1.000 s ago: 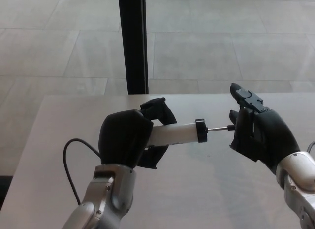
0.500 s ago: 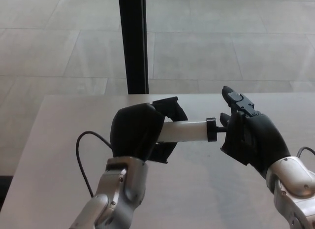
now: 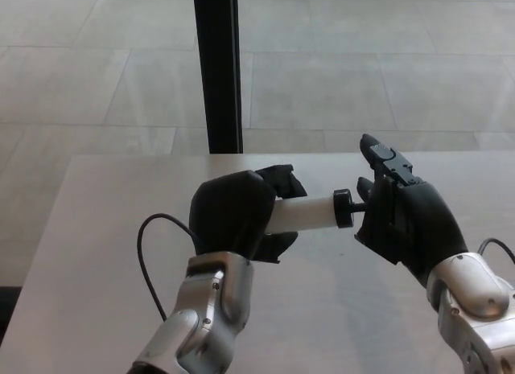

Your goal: The robot uses its left hand to lift the air pump kept on the middle of the desk and use the right hand to compress the handle

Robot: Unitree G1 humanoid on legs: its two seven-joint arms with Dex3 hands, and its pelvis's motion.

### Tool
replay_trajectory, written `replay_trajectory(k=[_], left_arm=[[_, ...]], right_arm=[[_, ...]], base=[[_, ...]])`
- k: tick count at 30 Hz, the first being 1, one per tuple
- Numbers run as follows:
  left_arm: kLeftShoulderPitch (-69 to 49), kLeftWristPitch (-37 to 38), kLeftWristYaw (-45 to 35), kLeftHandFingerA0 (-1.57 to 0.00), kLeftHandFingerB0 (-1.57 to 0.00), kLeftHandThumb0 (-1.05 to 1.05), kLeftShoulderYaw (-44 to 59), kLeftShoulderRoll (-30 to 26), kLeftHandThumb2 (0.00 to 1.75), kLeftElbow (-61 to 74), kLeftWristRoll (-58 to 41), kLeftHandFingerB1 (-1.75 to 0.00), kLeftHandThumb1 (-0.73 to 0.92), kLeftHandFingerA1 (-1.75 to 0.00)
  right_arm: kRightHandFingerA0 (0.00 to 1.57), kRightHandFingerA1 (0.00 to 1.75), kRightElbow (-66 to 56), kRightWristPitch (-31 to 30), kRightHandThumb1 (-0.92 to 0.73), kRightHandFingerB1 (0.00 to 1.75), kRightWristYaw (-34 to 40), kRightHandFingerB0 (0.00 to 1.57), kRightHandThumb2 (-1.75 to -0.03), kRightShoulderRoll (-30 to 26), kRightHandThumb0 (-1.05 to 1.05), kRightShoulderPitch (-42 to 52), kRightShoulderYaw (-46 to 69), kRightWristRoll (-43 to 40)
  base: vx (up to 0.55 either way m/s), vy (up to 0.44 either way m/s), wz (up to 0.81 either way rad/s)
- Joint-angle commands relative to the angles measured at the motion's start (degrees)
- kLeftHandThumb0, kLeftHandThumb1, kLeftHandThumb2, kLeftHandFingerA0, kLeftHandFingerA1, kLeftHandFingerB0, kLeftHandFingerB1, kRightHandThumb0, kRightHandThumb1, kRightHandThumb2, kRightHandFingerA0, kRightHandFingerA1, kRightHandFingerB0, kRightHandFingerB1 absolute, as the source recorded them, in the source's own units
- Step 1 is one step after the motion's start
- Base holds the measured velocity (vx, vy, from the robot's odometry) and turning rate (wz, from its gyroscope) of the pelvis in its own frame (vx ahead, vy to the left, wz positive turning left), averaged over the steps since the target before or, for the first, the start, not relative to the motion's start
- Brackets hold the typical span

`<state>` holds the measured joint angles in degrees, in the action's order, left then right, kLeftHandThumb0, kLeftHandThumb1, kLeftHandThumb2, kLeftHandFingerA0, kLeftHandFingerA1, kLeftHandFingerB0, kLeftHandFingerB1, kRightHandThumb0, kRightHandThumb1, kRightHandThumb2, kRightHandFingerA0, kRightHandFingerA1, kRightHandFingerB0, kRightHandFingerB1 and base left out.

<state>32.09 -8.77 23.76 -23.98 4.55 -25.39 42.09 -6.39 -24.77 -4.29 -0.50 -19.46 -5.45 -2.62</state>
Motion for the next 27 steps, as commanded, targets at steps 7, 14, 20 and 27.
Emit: replay_trajectory(k=[7,14,20,27], left_arm=[[-6.8,0.2,-3.1,-1.28,-1.09,-0.21,-0.8,-4.4,1.19,5.1,-0.5,-1.33,0.47,-1.45],[-12.8,-3.1,-7.8,-0.98,-0.86,-0.19,-2.6,-7.2,1.23,6.8,0.1,-1.56,0.48,-1.75],[-12.1,-6.0,-15.4,-0.96,-0.81,-0.24,-7.6,-9.8,1.17,5.5,2.8,-1.47,0.53,-1.75],[-9.8,-10.1,-23.2,-0.84,-0.74,-0.25,-12.7,-10.9,0.92,3.8,4.8,-0.93,0.65,-1.49]], right_arm=[[0.00,0.10,-0.6,-1.1,-0.92,0.00,-4.3,0.00,-1.33,-5.2,-1.04,0.7,10.9,-5.8],[0.00,0.10,1.4,-2.9,-0.92,0.00,-3.3,0.00,-1.31,-8.0,-1.04,0.6,20.6,-9.5],[0.00,0.08,2.1,-2.3,-0.92,0.01,-1.7,0.05,-1.31,-6.2,-1.05,0.8,21.5,-9.4],[0.00,0.09,2.0,-1.9,-0.92,0.22,-1.8,0.00,-0.86,-4.8,-0.92,0.8,20.7,-10.0]], base=[[0.00,0.000,0.00],[0.00,0.000,0.00],[0.00,0.000,0.00],[0.00,0.000,0.00]])
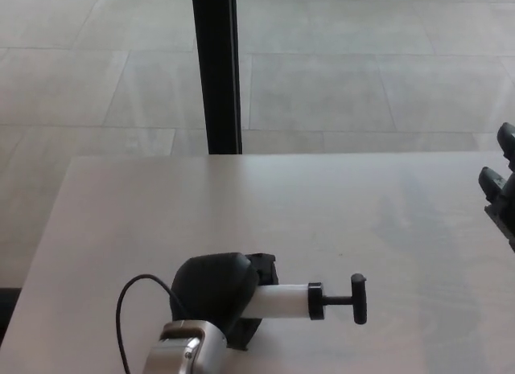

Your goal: The robot uses its left hand to lift the air pump kept on the middle of the desk and use the right hand to compress the handle

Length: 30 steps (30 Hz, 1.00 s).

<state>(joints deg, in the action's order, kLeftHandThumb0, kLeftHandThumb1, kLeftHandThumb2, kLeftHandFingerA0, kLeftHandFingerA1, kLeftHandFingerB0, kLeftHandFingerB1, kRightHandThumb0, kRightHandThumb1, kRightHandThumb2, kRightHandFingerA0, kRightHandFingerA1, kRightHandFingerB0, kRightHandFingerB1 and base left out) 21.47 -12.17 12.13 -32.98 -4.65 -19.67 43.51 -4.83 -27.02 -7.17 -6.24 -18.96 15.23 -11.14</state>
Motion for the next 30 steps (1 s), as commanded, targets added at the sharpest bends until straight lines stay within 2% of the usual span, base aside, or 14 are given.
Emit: replay_trajectory(k=[1,3,4,8,10,11,12,13,14,15,26,28,29,30], left_arm=[[1.4,-7.4,-12.6,-0.81,-0.60,-0.30,-4.4,-1.8,0.80,-2.3,4.1,-0.94,0.70,-1.59],[3.1,-9.8,-16.7,-0.80,-0.50,-0.35,-6.1,-2.0,0.76,-2.8,5.5,-1.03,0.69,-1.62],[4.6,-10.9,-21.4,-0.55,-0.43,-0.56,-7.7,-2.8,0.60,-2.7,6.7,-0.60,0.69,-1.10],[6.1,-14.3,-29.2,-0.16,-0.22,-0.71,-8.8,-4.0,0.58,-0.9,6.9,-0.33,0.63,-0.56],[6.3,-14.7,-29.7,-0.16,-0.22,-0.71,-8.8,-4.0,0.58,-0.8,6.8,-0.33,0.63,-0.56],[6.4,-14.9,-31.0,-0.05,-0.08,-0.77,-8.0,-4.4,0.86,0.0,5.5,-0.44,0.47,-0.50],[6.8,-15.3,-32.8,-0.02,-0.12,-0.76,-7.9,-4.7,0.60,0.2,5.0,-0.29,0.63,-0.41],[6.9,-15.6,-33.6,-0.02,-0.10,-0.85,-7.2,-4.9,0.91,0.4,4.0,-0.32,0.51,-0.28],[7.0,-15.7,-34.4,0.00,-0.03,-0.86,-6.3,-5.1,0.92,0.7,2.5,-0.28,0.52,-0.25],[6.9,-15.5,-35.1,0.00,0.00,-0.83,-5.3,-5.3,0.94,1.1,1.0,-0.19,0.51,-0.26],[5.9,-13.4,-46.0,0.00,0.00,-1.01,7.8,-9.7,1.01,8.3,-16.5,0.00,0.65,-0.12],[5.2,-13.0,-46.5,0.00,0.00,-0.97,9.8,-10.9,0.99,10.8,-18.0,0.00,0.64,-0.12],[3.9,-13.6,-45.9,0.00,-0.02,-0.74,12.2,-11.3,0.96,13.5,-19.4,-0.24,0.54,-0.26],[1.5,-11.2,-43.5,-0.08,-0.13,-0.66,16.8,-11.7,0.85,16.1,-23.0,-0.43,0.54,-0.49]], right_arm=[[0.00,0.10,0.5,0.6,-0.92,0.22,0.7,0.00,-0.85,1.0,-0.92,0.3,-0.1,-1.7],[0.00,0.15,0.7,0.9,-0.92,0.22,0.3,0.00,-0.85,1.4,-0.92,0.1,-0.4,-2.1],[0.00,0.17,0.7,1.0,-0.89,0.07,-0.2,0.03,-1.28,1.8,-0.97,-0.2,-0.2,-3.0],[0.00,0.23,1.4,0.5,-0.86,0.08,-2.5,0.00,-1.29,2.4,-0.93,-0.7,0.6,-5.9],[0.00,0.23,1.7,0.6,-0.86,0.08,-3.4,0.00,-1.29,2.4,-0.93,-0.8,0.9,-6.7],[0.01,0.26,2.2,-0.6,-0.81,0.09,-5.1,0.00,-1.27,2.3,-0.92,-1.0,2.2,-9.3],[0.00,0.29,1.8,-1.6,-0.92,0.09,-5.0,0.00,-0.91,2.4,-1.01,-1.0,2.6,-10.0],[0.00,0.33,1.8,-1.8,-0.92,0.12,-5.2,0.00,-0.87,2.4,-0.97,-1.1,2.4,-10.1],[0.05,0.31,1.8,-1.9,-0.81,0.09,-5.2,0.00,-1.25,2.3,-0.93,-1.0,2.5,-10.3],[0.03,0.29,1.8,-1.8,-0.83,0.07,-5.5,0.02,-1.29,2.2,-0.95,-0.9,2.5,-10.4],[0.00,0.16,2.5,-3.6,-0.87,0.00,-8.2,0.00,-1.28,0.9,-1.03,-0.7,4.2,-14.4],[0.04,0.22,2.3,-3.7,-0.83,0.06,-8.8,0.07,-1.23,0.5,-1.00,-0.1,5.0,-15.3],[0.13,0.51,1.9,-3.9,-0.92,0.35,-9.0,0.14,-0.71,-0.1,-0.91,0.4,5.8,-15.8],[0.34,0.78,1.5,-3.0,-0.92,0.56,-8.5,0.32,-0.68,-0.6,-0.85,1.2,6.9,-15.5]], base=[[0.00,0.000,0.00],[0.00,0.000,0.00],[0.00,0.000,0.00],[0.00,0.000,0.00],[0.00,0.000,0.00],[0.00,0.000,0.00],[0.00,0.000,0.00],[0.00,0.000,0.00],[0.00,0.000,0.00],[0.00,0.000,0.00],[0.00,0.000,0.00],[0.00,0.000,0.00],[0.00,0.000,0.00],[0.00,0.000,0.00]])
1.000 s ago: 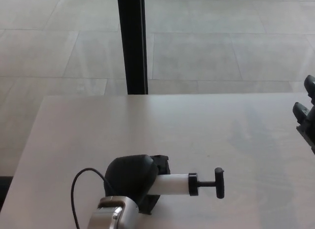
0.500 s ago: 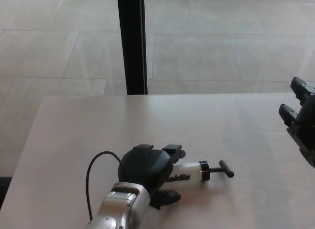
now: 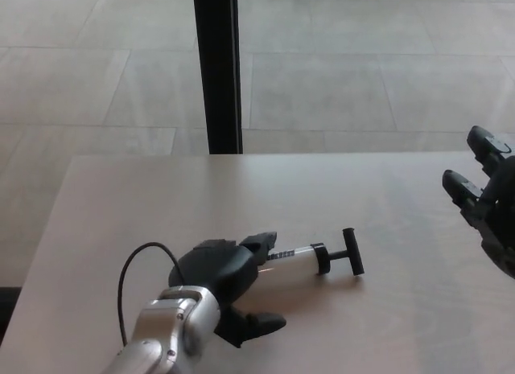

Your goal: The robot uses its left hand to lift the air pump kept on the middle of the desk and use the right hand to compress the handle

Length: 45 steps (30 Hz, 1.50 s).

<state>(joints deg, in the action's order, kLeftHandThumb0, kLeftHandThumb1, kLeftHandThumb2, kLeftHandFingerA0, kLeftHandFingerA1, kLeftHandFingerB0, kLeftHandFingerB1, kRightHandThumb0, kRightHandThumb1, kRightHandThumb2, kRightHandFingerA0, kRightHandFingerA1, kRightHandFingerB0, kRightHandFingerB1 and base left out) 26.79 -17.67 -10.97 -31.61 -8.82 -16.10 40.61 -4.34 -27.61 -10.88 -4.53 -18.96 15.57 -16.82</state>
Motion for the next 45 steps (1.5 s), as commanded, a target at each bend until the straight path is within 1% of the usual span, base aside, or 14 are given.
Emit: replay_trajectory(k=[1,10,11,12,15,19,21,23,34,37,39,40,41,45], left_arm=[[-4.7,-4.6,-19.6,-0.08,-0.13,-0.66,17.1,-7.6,0.85,13.2,-21.3,-0.43,0.54,-0.49],[-14.8,1.9,-15.9,-0.65,-0.56,-0.36,50.7,-8.6,0.60,21.8,-42.8,-0.52,0.72,-0.65],[-15.3,1.7,-15.4,-0.69,-0.60,-0.35,53.5,-9.1,0.60,22.1,-43.4,-0.53,0.70,-0.64],[-16.2,0.7,-14.5,-0.70,-0.57,-0.36,57.4,-10.1,0.60,23.0,-43.5,-0.54,0.70,-0.69],[-17.9,0.7,-13.4,-0.82,-0.64,-0.37,67.9,-12.5,0.92,21.1,-46.5,-0.69,0.51,-0.82],[-20.7,-2.3,-8.8,-0.95,-0.79,-0.30,82.2,-13.5,0.60,18.7,-49.3,-0.51,0.72,-0.87],[-22.7,-0.9,-0.6,-0.78,-0.74,-0.19,96.7,-15.5,0.71,13.1,-51.9,-0.68,0.77,-1.67],[-23.4,0.2,4.1,-0.77,-0.77,-0.21,102.8,-16.3,0.75,10.1,-52.8,-0.93,0.71,-1.75],[-37.0,17.9,14.0,-1.02,-0.84,-0.20,113.6,-28.3,0.89,-36.4,-62.6,-1.41,0.50,-1.75],[-38.5,18.9,14.6,-1.25,-0.88,-0.26,111.1,-27.2,0.98,-43.7,-62.7,-1.12,0.51,-1.38],[-39.9,18.6,16.0,-0.92,-0.73,-0.24,108.5,-26.2,0.64,-48.4,-61.2,-1.22,0.74,-1.75],[-40.5,17.6,15.8,-1.21,-0.82,-0.33,107.2,-25.7,0.96,-49.8,-60.2,-1.05,0.56,-1.36],[-41.0,17.0,15.9,-0.84,-0.76,-0.29,106.2,-25.4,0.63,-50.6,-59.3,-1.07,0.75,-1.58],[-44.5,16.9,18.3,-0.77,-0.76,-0.36,100.5,-21.1,0.63,-49.0,-52.3,-0.72,0.76,-1.26]], right_arm=[[0.34,0.78,0.9,-2.0,-0.92,0.56,-4.6,0.32,-0.68,-2.5,-0.85,1.5,7.0,-9.6],[0.57,1.37,1.6,-0.6,-0.77,0.91,-1.9,0.43,-0.65,-10.9,-0.61,5.3,21.7,-10.5],[0.77,1.19,1.8,0.0,-0.66,0.87,-1.7,0.54,-1.04,-12.2,-0.62,5.9,23.0,-10.0],[0.64,1.60,2.5,0.4,-0.71,0.99,-0.1,0.52,-0.65,-13.4,-0.61,5.9,25.0,-9.2],[0.76,1.75,5.7,1.4,-0.74,1.11,1.1,0.46,-0.62,-17.4,-0.55,6.2,30.0,-8.6],[0.91,1.75,10.9,5.9,-0.79,0.79,0.4,0.56,-0.69,-24.0,-0.40,11.1,38.4,-7.2],[0.94,1.75,19.5,14.1,-0.69,0.85,3.9,0.86,-0.84,-29.4,-0.28,13.7,45.0,-4.9],[0.93,1.75,22.5,16.0,-0.71,1.00,6.4,0.82,-0.82,-31.8,-0.30,15.1,48.1,-4.0],[0.89,1.71,44.3,30.0,-0.79,0.98,20.6,0.76,-0.71,-37.3,-0.37,24.4,56.1,-3.9],[0.89,1.71,47.1,31.0,-0.79,0.92,22.3,0.68,-0.71,-35.7,-0.41,25.9,56.5,-5.1],[0.93,1.74,49.2,31.9,-0.76,0.91,23.7,0.69,-0.71,-33.7,-0.49,25.5,56.0,-6.2],[0.97,1.75,51.6,33.1,-0.76,0.92,24.2,0.69,-0.70,-33.6,-0.50,25.4,56.3,-7.2],[0.98,1.75,53.8,34.2,-0.78,0.88,24.7,0.70,-0.66,-33.5,-0.49,25.3,56.2,-7.7],[0.88,1.75,60.8,37.9,-0.82,0.80,26.4,0.75,-0.64,-30.5,-0.43,25.7,55.8,-9.8]], base=[[0.00,0.000,0.00],[0.00,0.000,0.00],[0.00,0.000,0.00],[0.00,0.000,0.00],[0.00,0.000,0.00],[0.00,0.000,0.00],[0.00,0.000,0.00],[0.00,0.000,0.00],[0.00,0.000,0.00],[0.00,0.000,0.00],[0.00,0.000,0.00],[0.00,0.000,0.00],[0.00,0.000,0.00],[0.00,0.000,0.00]])
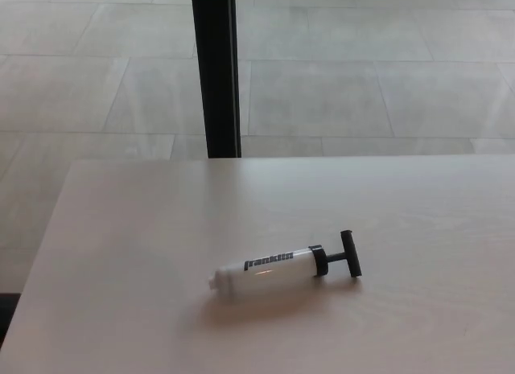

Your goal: The robot uses its left hand to lift the air pump kept on the middle of the desk and use the right hand to compress the handle

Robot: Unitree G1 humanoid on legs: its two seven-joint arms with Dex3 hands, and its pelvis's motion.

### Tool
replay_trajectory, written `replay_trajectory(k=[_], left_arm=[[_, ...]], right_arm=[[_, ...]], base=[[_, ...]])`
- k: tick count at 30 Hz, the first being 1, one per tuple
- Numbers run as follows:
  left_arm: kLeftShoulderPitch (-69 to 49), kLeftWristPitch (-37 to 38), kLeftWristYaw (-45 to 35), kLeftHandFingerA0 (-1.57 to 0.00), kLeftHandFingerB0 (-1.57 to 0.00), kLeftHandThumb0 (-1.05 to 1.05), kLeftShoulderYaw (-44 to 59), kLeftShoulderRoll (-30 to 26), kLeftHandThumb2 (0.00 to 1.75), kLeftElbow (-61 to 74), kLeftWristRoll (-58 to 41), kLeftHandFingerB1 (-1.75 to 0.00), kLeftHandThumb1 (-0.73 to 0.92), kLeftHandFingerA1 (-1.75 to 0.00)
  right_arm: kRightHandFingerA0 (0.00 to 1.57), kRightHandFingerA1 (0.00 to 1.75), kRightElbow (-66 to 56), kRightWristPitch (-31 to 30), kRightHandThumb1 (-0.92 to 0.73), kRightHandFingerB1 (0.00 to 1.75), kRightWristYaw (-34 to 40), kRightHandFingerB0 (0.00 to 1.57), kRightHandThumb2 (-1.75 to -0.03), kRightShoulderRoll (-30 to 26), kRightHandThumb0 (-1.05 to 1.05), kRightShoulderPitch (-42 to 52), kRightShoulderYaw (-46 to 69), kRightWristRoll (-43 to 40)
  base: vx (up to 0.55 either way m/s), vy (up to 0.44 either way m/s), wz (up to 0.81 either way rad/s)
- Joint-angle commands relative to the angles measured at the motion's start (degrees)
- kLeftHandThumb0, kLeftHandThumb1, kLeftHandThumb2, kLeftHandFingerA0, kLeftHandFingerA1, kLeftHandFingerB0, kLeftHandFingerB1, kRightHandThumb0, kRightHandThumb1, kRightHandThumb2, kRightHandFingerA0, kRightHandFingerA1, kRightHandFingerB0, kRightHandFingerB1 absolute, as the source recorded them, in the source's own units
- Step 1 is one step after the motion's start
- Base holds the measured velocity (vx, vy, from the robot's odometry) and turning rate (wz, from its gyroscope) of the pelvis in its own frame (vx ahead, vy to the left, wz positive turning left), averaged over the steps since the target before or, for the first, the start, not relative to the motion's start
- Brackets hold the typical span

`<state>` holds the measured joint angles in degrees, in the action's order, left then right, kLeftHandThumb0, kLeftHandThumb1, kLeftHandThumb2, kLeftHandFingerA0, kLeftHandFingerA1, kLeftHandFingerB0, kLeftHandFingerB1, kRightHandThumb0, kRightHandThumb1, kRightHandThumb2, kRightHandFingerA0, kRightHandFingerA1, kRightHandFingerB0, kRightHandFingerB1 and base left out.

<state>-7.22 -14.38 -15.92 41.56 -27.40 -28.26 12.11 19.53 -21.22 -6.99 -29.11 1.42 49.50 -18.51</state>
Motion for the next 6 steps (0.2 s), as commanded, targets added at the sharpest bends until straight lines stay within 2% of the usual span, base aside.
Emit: replay_trajectory(k=[1,3,4,5,6], left_arm=[[-11.3,13.4,23.4,-0.76,-0.73,-0.39,27.0,-1.7,0.62,-36.0,-23.1,-0.66,0.77,-1.01],[-12.9,13.7,22.8,-0.79,-0.75,-0.37,26.6,-0.3,0.61,-34.8,-22.1,-0.67,0.75,-1.06],[-13.9,13.2,23.2,-0.76,-0.71,-0.39,26.9,1.5,0.61,-32.0,-21.6,-0.66,0.75,-0.96],[-14.8,12.1,23.3,-0.67,-0.66,-0.41,26.1,2.2,0.62,-30.4,-20.3,-0.60,0.76,-0.72],[-15.0,11.9,23.3,-0.67,-0.66,-0.41,25.9,2.2,0.62,-30.3,-20.0,-0.60,0.76,-0.72]], right_arm=[[0.77,1.68,38.2,31.9,-0.80,0.85,22.7,0.75,-0.67,-5.7,-0.43,5.3,21.9,-8.5],[0.75,1.69,41.2,31.3,-0.80,0.91,22.4,0.73,-0.68,-5.7,-0.45,5.5,21.7,-9.3],[0.87,1.75,41.7,30.2,-0.80,1.06,22.4,0.76,-0.63,-5.5,-0.46,5.9,22.2,-9.9],[0.81,1.74,42.5,30.1,-0.82,1.01,22.0,0.75,-0.64,-5.5,-0.43,6.6,22.2,-9.9],[0.81,1.74,42.6,30.2,-0.82,1.01,21.9,0.75,-0.64,-5.5,-0.43,6.7,22.2,-9.8]], base=[[0.00,0.000,0.00],[0.00,0.000,0.00],[0.00,0.000,0.00],[0.00,0.000,0.00],[0.00,0.000,0.00]])
